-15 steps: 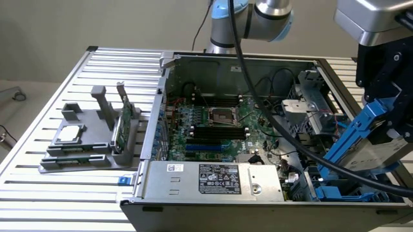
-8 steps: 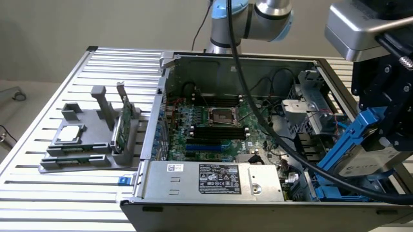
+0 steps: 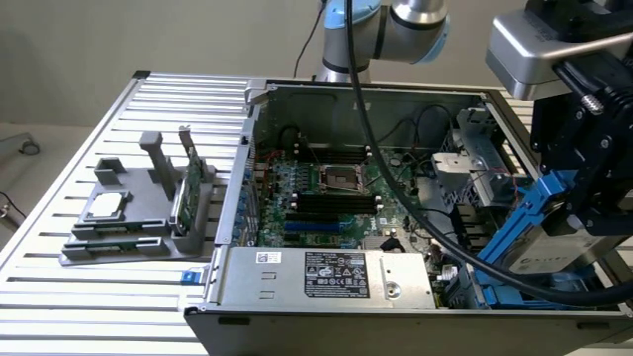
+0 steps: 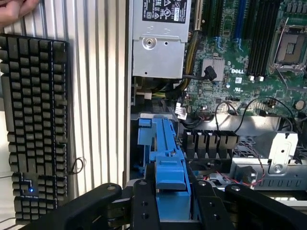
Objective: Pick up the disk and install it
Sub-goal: 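Pick up the disk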
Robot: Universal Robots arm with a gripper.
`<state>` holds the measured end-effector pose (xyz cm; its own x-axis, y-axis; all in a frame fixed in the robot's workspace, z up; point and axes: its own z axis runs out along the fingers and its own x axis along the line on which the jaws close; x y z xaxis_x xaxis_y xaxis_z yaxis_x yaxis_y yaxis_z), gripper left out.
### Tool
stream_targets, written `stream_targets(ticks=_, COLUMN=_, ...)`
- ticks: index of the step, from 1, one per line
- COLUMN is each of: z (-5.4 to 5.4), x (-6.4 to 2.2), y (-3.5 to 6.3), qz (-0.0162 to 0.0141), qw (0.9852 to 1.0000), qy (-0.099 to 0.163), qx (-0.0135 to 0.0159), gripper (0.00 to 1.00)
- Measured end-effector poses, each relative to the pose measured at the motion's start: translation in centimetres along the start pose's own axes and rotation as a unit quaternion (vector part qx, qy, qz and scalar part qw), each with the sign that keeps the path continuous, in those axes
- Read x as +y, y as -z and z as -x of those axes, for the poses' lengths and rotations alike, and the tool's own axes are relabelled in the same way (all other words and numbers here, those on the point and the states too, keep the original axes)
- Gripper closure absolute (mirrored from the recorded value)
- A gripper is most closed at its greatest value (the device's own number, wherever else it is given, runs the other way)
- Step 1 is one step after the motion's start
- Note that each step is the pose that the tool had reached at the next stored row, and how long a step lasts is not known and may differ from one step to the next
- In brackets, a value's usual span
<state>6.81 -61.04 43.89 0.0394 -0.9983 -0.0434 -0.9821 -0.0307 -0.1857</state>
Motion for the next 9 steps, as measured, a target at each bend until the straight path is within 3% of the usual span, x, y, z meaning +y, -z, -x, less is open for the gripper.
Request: stream_targets(ticks=9, z=0.97, x=-0.19, y=-0.08, qz=0.0005, qw=1.0000, qy=-0.009, qx=0.0029, gripper=0.67)
